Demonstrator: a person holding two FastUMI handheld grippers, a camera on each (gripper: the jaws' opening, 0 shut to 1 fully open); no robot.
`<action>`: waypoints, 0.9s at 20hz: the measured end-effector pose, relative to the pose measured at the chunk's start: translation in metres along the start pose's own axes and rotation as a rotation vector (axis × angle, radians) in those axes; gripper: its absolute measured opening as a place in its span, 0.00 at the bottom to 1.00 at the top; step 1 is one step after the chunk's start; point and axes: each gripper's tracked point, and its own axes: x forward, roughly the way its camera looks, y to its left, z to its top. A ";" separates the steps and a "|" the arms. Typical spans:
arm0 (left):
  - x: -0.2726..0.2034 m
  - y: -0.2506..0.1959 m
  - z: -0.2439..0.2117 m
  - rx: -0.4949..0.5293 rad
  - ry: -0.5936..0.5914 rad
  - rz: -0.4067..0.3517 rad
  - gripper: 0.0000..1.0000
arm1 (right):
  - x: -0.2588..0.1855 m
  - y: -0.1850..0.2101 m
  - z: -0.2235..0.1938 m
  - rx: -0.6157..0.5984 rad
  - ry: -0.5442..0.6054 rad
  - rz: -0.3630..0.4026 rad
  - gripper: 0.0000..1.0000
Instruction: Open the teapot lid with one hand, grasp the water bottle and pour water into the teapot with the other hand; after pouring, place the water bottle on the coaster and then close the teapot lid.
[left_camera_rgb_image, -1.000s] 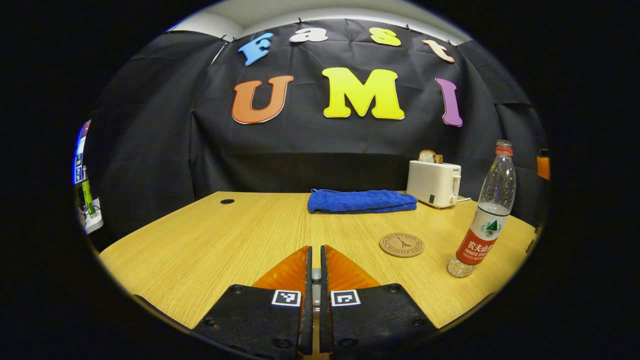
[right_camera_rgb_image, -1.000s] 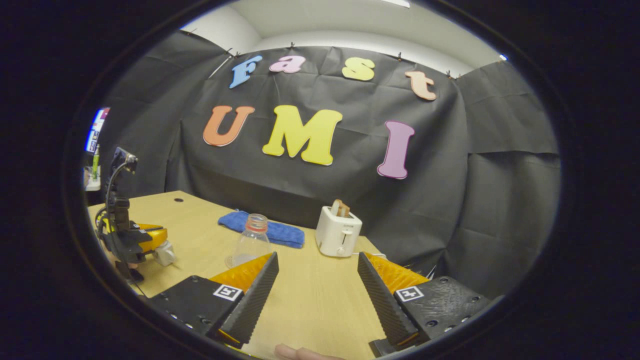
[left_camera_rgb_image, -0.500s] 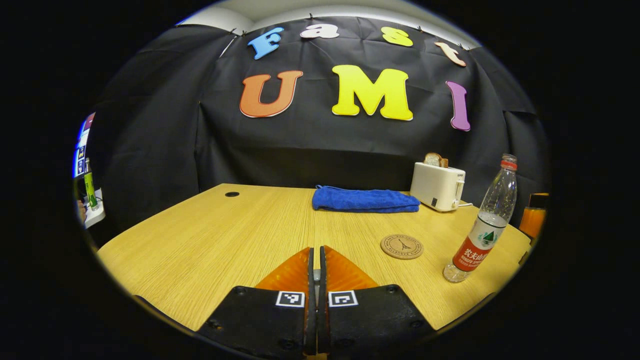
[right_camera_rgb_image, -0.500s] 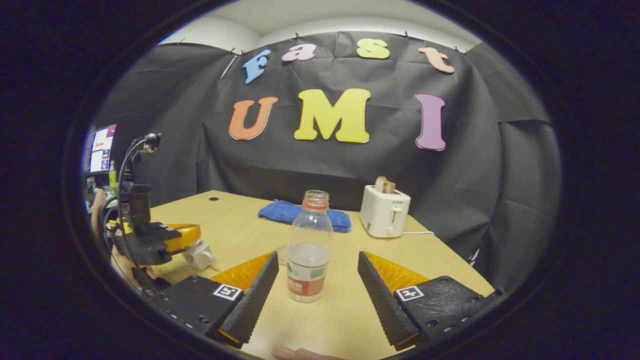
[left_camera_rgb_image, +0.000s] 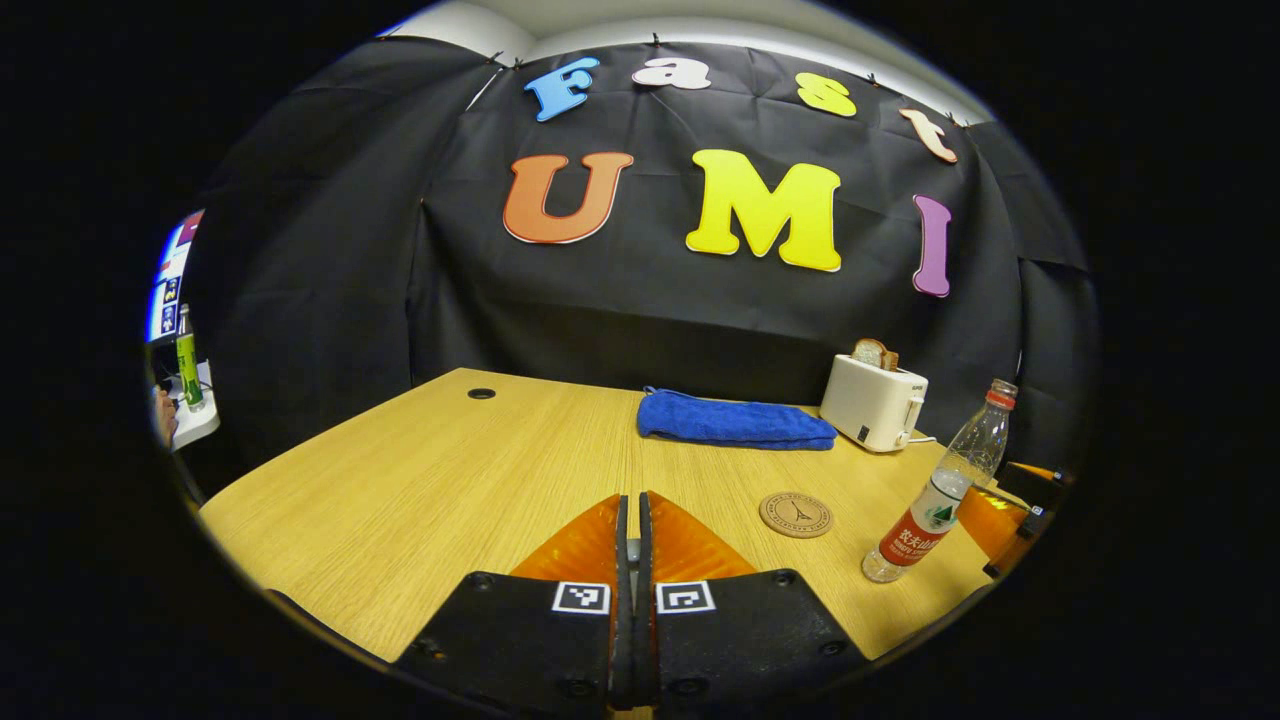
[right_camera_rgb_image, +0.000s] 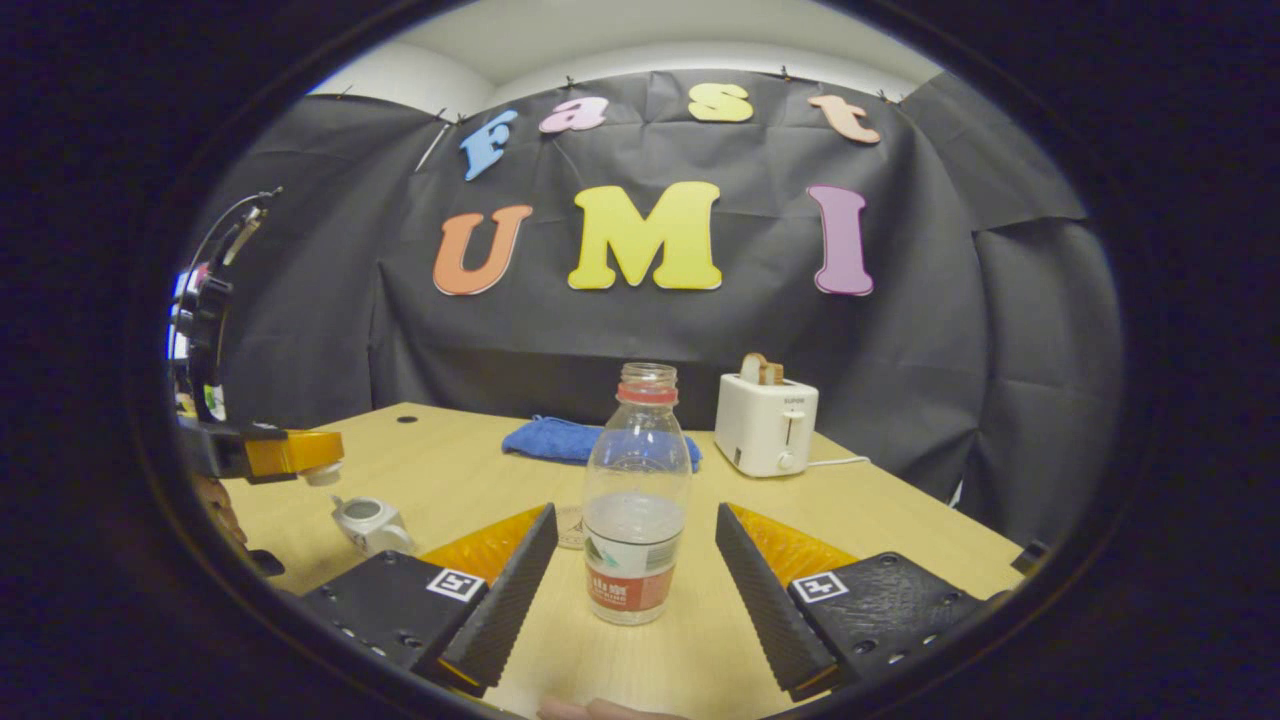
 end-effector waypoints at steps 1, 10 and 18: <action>-0.003 0.002 0.004 0.008 -0.004 0.002 0.03 | 0.006 0.004 -0.001 -0.005 0.001 0.009 0.95; -0.032 0.023 0.028 0.068 -0.001 0.005 0.03 | 0.040 0.003 0.001 -0.009 -0.002 -0.066 0.93; -0.045 0.041 0.043 0.121 -0.023 0.028 0.03 | 0.046 0.009 -0.004 -0.001 0.030 -0.096 0.76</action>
